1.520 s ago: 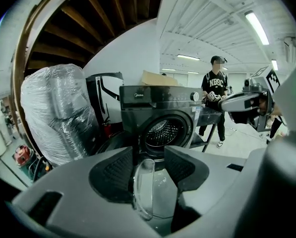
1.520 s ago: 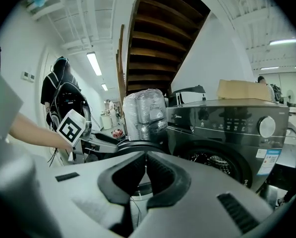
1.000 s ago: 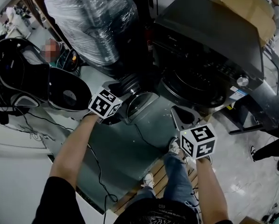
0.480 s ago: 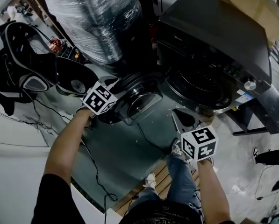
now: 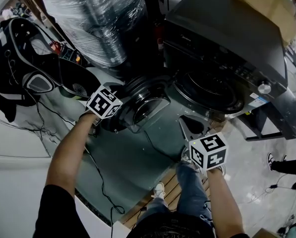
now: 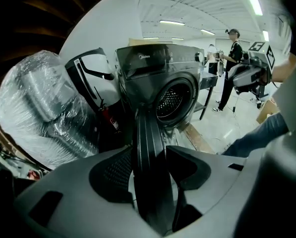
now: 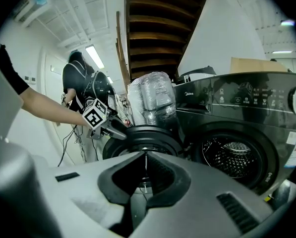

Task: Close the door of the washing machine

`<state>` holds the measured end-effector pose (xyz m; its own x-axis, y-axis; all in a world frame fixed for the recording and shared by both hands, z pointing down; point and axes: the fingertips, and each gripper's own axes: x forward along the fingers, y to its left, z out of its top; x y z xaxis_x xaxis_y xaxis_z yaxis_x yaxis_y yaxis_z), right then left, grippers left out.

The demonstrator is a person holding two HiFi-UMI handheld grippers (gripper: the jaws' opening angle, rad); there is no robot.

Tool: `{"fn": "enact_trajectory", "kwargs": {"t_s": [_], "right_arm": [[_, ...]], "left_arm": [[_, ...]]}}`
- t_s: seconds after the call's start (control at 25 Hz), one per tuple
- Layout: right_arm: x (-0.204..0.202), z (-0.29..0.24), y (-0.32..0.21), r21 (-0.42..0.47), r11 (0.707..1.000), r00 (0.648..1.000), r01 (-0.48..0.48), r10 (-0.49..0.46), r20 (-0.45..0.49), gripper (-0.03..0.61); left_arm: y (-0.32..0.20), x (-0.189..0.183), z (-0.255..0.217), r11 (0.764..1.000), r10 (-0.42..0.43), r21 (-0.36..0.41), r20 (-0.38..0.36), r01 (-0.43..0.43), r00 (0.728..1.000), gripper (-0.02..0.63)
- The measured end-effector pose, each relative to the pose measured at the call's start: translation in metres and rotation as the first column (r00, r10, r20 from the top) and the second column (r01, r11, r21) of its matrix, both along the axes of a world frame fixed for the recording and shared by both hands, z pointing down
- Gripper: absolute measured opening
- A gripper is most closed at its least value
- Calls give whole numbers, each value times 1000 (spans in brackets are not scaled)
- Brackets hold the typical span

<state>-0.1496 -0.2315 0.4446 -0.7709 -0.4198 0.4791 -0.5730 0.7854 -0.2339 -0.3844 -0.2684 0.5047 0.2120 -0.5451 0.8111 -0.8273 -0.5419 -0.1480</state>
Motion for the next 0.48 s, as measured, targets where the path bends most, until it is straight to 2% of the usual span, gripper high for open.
{"fn": "enact_trajectory", "kwargs": {"t_s": [0.48], "right_arm": [[6, -1, 19, -23, 998, 998, -60, 61, 30, 23]], "left_arm": [[16, 37, -5, 997, -73, -26, -157, 69, 985, 206]]}}
